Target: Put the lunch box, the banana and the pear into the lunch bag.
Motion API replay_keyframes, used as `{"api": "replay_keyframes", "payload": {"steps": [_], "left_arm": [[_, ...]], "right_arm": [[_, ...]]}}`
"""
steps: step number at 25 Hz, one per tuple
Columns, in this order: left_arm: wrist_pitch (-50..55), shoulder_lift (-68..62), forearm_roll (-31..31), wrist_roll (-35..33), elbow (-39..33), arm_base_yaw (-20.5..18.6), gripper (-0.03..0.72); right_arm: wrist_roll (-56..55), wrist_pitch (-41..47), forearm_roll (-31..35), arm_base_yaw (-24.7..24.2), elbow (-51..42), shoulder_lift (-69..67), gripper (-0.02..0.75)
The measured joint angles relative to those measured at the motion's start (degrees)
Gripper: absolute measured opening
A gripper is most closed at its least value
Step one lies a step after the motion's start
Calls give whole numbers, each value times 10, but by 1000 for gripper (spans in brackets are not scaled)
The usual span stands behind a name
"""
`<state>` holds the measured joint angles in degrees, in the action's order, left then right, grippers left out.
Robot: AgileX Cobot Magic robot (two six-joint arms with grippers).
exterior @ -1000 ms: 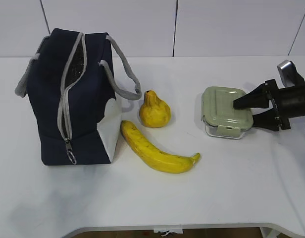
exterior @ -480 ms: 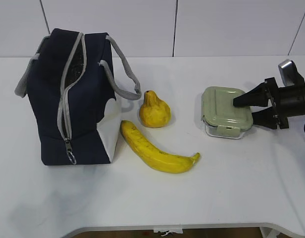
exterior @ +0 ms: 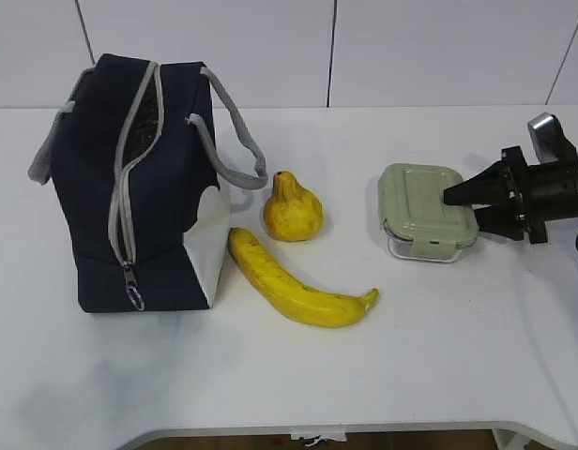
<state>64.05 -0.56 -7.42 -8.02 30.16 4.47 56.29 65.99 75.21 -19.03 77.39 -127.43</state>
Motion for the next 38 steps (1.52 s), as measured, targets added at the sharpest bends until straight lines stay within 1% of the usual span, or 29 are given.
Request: {"api": "replay_keyframes", "payload": {"steps": [16, 18, 23, 26, 33, 35, 38], "left_arm": [[0, -2, -1, 0, 0, 0, 240], [0, -5, -10, 0, 0, 0, 240], [-4, -49, -62, 0, 1, 0, 240], [-23, -90, -90, 0, 25, 0, 240], [-81, -223, -130, 0, 99, 0, 241], [-92, -277, -143, 1, 127, 0, 256], [-99, -361, -162, 1, 174, 0, 313]], "right_arm": [[-11, 1, 2, 0, 0, 2, 380], [-13, -6, -5, 0, 0, 12, 380], [-44, -9, -12, 0, 0, 58, 379], [-67, -9, -12, 0, 0, 90, 379], [-111, -3, -13, 1, -1, 150, 379], [-118, -3, -14, 6, -1, 163, 379], [-123, -3, -15, 27, -1, 177, 379]]}}
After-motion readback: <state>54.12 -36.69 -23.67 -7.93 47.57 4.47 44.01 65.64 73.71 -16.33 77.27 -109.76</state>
